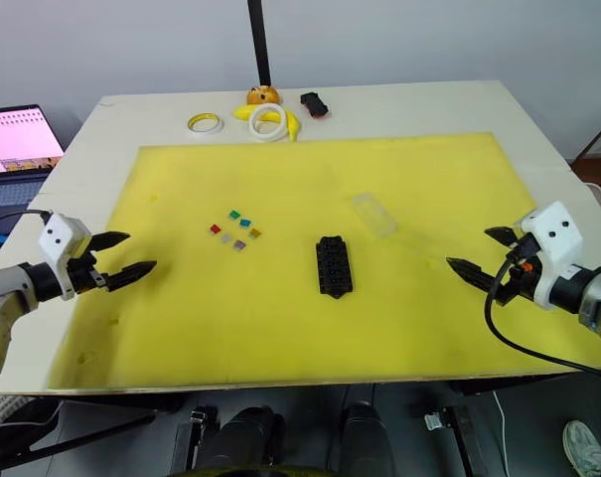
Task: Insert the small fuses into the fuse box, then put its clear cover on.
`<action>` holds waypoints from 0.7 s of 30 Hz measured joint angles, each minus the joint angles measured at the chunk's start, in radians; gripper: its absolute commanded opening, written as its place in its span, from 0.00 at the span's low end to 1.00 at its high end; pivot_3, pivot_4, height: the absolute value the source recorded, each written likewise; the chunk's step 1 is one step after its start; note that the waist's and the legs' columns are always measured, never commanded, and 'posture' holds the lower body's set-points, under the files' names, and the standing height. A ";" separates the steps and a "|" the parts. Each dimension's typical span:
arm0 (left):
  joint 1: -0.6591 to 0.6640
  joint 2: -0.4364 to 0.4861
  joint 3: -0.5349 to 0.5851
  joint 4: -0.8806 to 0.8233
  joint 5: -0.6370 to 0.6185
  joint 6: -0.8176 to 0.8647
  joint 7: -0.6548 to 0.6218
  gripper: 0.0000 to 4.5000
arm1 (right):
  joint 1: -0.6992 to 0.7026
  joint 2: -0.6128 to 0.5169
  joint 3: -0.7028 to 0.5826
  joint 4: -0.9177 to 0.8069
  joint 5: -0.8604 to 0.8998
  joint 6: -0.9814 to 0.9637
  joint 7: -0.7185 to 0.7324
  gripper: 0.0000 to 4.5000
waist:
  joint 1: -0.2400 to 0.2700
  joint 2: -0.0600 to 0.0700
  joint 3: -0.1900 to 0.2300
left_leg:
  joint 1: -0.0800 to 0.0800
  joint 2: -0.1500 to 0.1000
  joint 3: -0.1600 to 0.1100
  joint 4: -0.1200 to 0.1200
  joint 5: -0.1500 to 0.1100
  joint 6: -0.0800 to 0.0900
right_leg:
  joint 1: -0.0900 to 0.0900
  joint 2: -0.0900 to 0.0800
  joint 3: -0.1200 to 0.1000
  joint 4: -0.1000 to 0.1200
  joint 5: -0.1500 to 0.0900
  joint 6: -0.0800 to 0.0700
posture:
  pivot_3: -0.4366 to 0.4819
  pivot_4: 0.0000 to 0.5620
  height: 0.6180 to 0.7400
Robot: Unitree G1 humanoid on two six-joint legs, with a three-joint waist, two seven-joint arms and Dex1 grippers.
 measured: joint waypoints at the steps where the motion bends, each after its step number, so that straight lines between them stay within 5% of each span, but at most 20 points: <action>1: 0.001 -0.006 0.001 0.000 -0.006 0.002 0.000 1.00 | 0.003 0.005 0.000 -0.001 0.002 0.000 -0.001 1.00 | 0.000 0.000 0.000 | 0.000 0.000 0.000 0.000 0.000 0.000 | 0.000 0.000 0.000 0.000 0.000 0.000 | 0.48 0.27 1.00; 21: -0.014 -0.019 -0.001 -0.005 -0.008 0.042 0.026 1.00 | -0.022 0.008 0.016 0.016 0.003 -0.016 0.006 1.00 | 0.000 0.000 0.000 | 0.000 0.000 0.000 0.001 0.000 0.000 | 0.000 0.000 0.000 0.000 0.000 0.000 | 0.48 0.27 1.00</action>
